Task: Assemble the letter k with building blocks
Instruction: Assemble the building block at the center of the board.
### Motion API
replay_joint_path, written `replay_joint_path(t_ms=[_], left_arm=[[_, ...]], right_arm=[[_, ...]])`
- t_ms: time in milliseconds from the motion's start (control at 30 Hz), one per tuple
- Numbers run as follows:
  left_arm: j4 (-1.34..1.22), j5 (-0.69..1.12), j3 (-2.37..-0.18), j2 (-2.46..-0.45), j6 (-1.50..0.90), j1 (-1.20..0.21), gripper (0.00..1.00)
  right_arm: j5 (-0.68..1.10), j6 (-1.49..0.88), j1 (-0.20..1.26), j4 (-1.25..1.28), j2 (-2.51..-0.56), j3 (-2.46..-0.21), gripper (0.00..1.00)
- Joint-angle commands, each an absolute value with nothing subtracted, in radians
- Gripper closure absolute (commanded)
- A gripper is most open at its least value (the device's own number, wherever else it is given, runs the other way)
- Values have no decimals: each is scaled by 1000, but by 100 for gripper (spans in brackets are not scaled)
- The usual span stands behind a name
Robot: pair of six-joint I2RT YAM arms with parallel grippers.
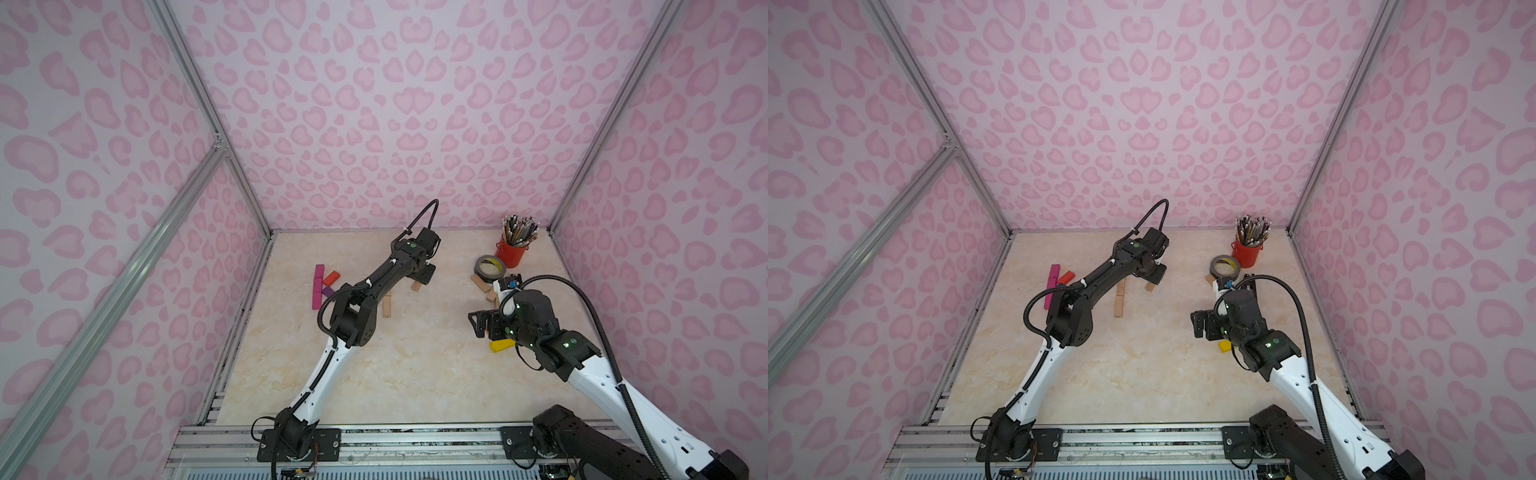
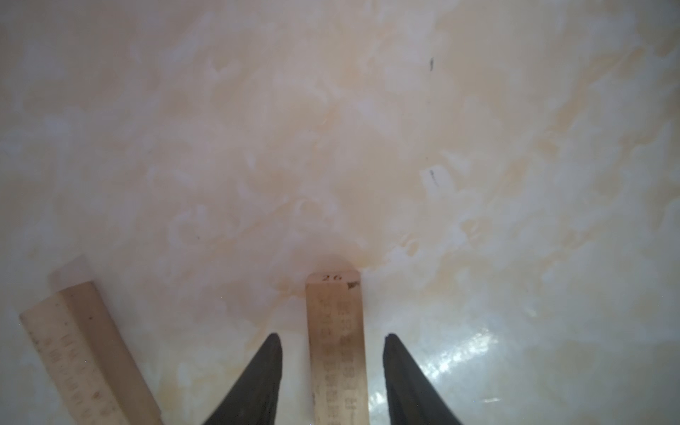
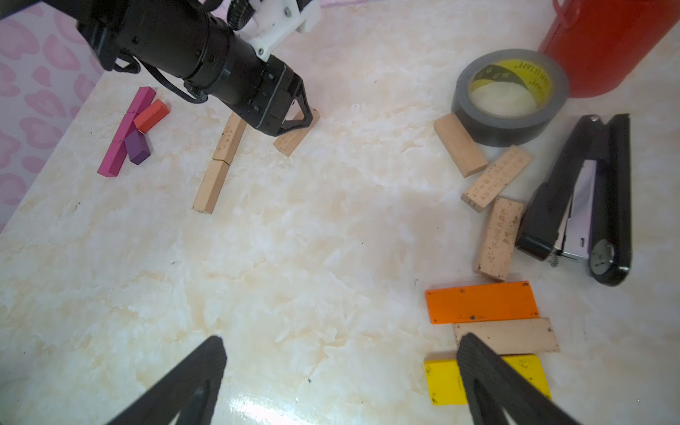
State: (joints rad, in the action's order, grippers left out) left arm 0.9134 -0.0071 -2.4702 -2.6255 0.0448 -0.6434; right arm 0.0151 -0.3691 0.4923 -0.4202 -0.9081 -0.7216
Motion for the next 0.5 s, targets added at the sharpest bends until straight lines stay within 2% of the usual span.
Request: replay_joint_path(t_ms=[0, 267, 467], left_arm=[[950, -13, -2463, -2627, 79, -643, 55], [963, 15, -2456, -2642, 106, -641, 53], [964, 14, -2456, -2642, 110, -638, 69]], right_arm=[[14, -357, 492, -434, -924, -730, 0], [19, -364, 492, -435, -965, -750, 1], [18, -369, 492, -436, -988, -763, 1]])
